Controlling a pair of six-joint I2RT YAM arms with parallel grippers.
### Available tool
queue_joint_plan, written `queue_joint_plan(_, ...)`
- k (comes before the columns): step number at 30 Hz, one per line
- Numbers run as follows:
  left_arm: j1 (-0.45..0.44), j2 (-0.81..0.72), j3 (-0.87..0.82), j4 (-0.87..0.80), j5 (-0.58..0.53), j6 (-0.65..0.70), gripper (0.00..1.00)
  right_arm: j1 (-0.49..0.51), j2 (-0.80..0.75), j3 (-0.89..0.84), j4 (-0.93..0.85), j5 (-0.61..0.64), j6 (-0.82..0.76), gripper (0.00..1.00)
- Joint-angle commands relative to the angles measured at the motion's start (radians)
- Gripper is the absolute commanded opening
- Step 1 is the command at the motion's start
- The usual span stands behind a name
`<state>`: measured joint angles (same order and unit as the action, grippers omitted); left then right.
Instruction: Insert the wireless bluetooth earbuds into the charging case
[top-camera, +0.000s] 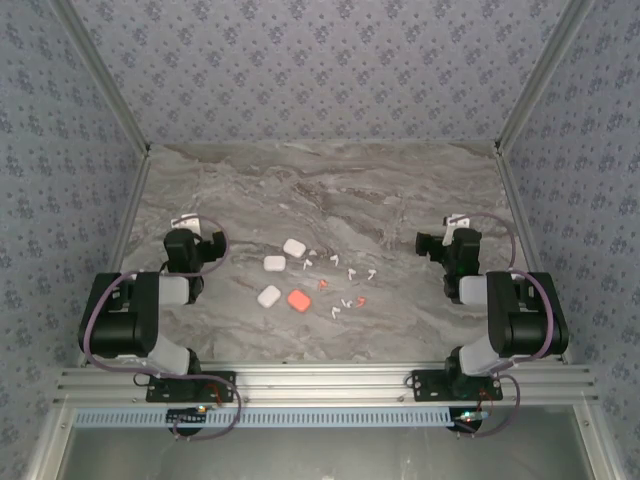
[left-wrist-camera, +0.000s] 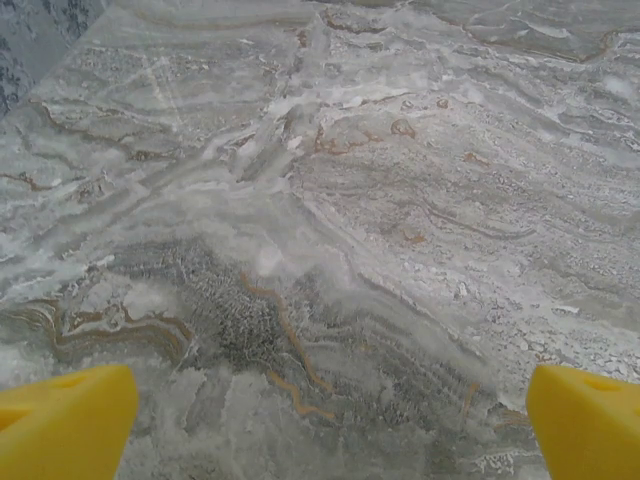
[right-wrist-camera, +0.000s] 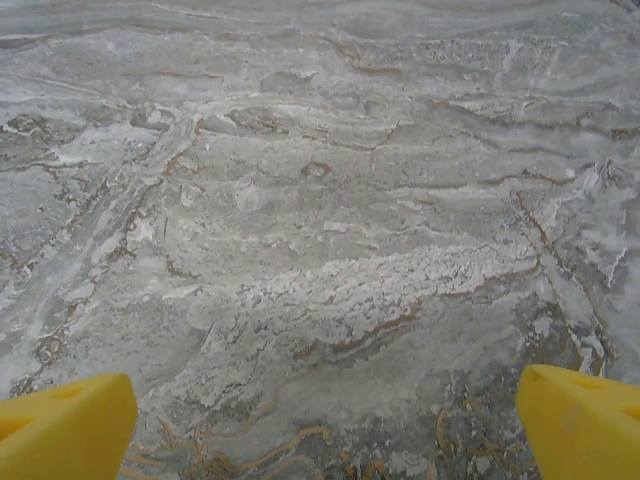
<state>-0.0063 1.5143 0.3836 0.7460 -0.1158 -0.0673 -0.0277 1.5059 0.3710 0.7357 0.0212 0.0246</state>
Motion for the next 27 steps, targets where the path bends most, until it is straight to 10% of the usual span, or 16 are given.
queue_joint_plan(1, 0.011, 0.015, 0.031, 0.062, 0.027, 0.037, 0.99, -0.006, 0.016, 0.020, 0.071, -0.007, -0.049, 1.00)
queue_joint_plan(27, -0.029, -0.170, -0.041, 0.030, -0.082, 0.047, 0.99, -0.018, 0.015, 0.017, 0.072, -0.028, -0.043, 1.00)
